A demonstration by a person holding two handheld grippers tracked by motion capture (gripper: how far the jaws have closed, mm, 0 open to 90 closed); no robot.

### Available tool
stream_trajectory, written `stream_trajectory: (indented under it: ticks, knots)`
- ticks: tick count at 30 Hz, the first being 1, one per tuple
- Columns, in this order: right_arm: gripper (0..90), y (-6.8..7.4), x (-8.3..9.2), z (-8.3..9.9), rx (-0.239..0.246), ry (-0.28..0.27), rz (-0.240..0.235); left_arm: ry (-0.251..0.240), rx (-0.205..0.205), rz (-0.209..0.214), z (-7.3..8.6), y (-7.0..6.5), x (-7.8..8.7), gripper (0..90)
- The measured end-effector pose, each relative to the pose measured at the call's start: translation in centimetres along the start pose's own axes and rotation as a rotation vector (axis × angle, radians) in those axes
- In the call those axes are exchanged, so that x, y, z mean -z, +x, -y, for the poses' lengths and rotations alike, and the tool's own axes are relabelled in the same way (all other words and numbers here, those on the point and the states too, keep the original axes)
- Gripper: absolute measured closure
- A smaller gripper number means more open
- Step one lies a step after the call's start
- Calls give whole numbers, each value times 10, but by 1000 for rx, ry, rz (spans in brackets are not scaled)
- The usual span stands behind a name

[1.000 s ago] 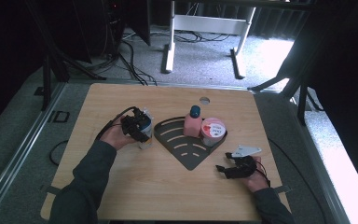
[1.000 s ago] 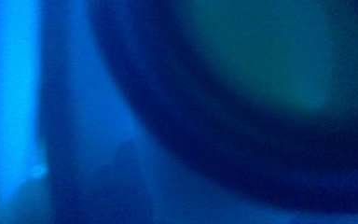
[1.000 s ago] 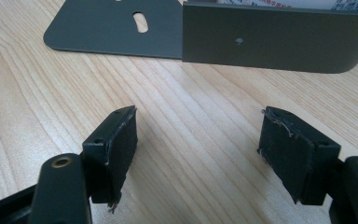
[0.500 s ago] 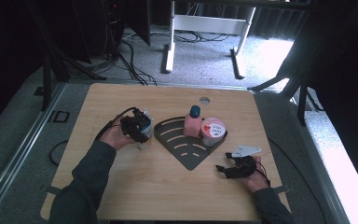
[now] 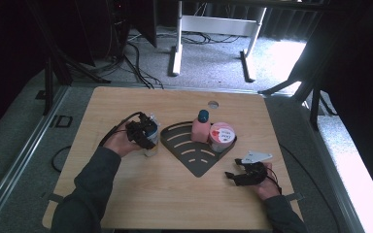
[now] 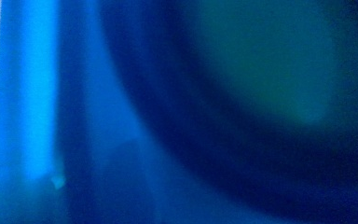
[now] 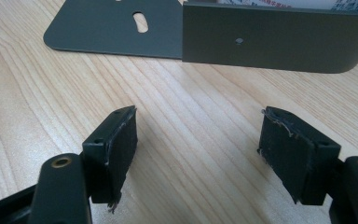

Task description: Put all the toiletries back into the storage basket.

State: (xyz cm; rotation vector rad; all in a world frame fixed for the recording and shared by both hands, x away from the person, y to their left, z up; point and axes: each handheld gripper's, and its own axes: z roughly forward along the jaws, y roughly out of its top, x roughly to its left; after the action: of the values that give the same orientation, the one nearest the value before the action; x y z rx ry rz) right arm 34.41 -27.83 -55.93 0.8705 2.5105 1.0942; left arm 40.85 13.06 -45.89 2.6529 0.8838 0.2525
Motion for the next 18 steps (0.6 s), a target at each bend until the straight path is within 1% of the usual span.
stream_trajectory:
  ticks: [4,11,18]
  knots:
    - [275,0,0,0,1,0,0,-6,-5,2,0,0,3,559]
    - [275,0,0,0,1,0,0,-15,3,0,1,0,5,558]
    - [275,0,0,0,0,0,0,-16,2,0,0,1,6,558]
